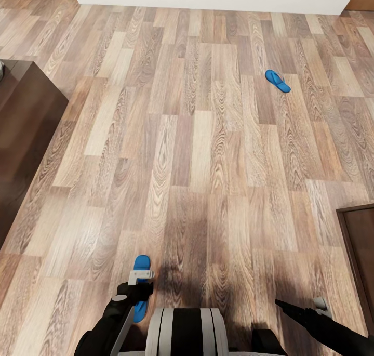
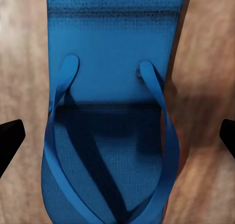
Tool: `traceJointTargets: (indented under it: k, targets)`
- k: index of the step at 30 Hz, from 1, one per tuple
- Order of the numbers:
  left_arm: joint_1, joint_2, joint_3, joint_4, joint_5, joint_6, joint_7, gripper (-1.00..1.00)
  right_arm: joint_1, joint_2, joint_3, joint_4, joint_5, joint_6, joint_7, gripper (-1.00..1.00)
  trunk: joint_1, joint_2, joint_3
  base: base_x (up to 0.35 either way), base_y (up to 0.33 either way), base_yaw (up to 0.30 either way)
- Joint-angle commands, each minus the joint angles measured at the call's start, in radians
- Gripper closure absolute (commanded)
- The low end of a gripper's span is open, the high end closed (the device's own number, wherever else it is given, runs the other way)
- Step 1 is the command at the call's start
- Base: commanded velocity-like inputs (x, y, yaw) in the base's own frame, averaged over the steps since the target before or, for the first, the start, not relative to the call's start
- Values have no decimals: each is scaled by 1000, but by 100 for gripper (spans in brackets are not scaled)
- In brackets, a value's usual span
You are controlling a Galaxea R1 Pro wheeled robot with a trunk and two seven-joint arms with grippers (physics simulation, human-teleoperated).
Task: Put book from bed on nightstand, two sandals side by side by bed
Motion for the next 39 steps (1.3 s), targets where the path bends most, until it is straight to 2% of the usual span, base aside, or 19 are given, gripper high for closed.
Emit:
traceJointTargets:
  k: [1,23,29,39]
  targets:
    - [0,0,-2,-1,0,5,5,-100,0,0,-1,0,-2,5,2,-100,0,0,0,0,0,0]
    - [0,0,-2,-1,0,6,5,-100,0,0,-2,0,-2,5,2,-100,0,0,0,0,0,0]
    - [0,0,-2,-2,0,6,5,-100,0,0,-2,0,-2,5,2,-100,3,-2,-24,0,0,0]
    - [0,0,-2,-1,0,6,5,-100,0,0,-2,0,-2,5,2,-100,3,-2,-24,0,0,0]
